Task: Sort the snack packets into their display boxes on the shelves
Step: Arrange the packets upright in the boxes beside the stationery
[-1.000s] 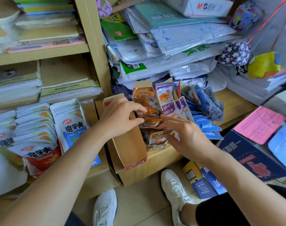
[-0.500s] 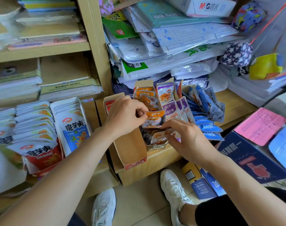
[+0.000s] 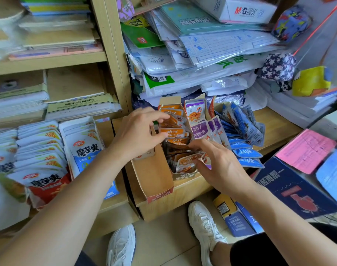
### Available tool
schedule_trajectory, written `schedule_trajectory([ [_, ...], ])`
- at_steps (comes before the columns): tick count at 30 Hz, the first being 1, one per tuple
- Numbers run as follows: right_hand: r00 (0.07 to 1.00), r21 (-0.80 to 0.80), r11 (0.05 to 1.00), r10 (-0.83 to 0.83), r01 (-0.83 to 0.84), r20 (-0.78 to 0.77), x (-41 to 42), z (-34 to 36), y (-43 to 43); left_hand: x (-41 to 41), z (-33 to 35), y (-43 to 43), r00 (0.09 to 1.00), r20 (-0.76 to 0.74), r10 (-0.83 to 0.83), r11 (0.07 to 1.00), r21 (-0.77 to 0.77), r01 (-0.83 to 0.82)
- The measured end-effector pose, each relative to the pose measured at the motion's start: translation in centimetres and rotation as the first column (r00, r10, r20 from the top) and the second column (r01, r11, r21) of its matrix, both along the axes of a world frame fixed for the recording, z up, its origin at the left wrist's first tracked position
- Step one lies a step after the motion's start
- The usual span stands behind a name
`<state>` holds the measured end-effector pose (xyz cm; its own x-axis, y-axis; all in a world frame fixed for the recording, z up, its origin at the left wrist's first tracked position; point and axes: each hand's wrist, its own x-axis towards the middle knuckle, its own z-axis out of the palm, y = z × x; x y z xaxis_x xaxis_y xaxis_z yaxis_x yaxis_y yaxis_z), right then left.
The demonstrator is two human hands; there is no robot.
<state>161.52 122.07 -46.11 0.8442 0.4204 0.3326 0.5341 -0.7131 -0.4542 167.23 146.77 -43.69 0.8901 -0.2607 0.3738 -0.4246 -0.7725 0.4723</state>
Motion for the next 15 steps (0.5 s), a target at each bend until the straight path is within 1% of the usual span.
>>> schedule_trajectory([
  [2,1.0,-0.003,1.0,0.004,-0.004,0.003,0.01,-0.01,0.08,0.46,-0.31,-0.26,0.999,0.025,0.023,0.995,0.099,-0.026],
  [6,1.0,-0.014,1.0,0.007,-0.006,0.017,0.0,0.03,0.16,0.91,-0.7,-0.78,0.996,0.09,-0.005,0.992,0.126,-0.006],
  [8,1.0,-0.02,1.0,0.008,-0.008,0.017,0.0,0.08,0.18,0.97,-0.77,-1.01,0.996,0.086,-0.016,0.991,0.134,0.004],
  [10,1.0,-0.049,0.999,0.024,-0.024,0.015,0.12,0.01,0.1,0.98,-0.77,-1.07,0.995,0.09,-0.037,0.992,0.121,0.026],
  [12,0.999,-0.088,0.995,0.037,-0.037,0.007,0.27,-0.15,-0.1,0.87,-0.66,-1.03,0.994,0.1,-0.045,0.997,0.073,0.038],
  [15,0.999,-0.117,0.992,0.04,-0.038,0.014,0.58,-0.28,-0.46,0.86,-0.45,-0.92,0.998,0.039,-0.049,0.998,-0.035,0.051],
])
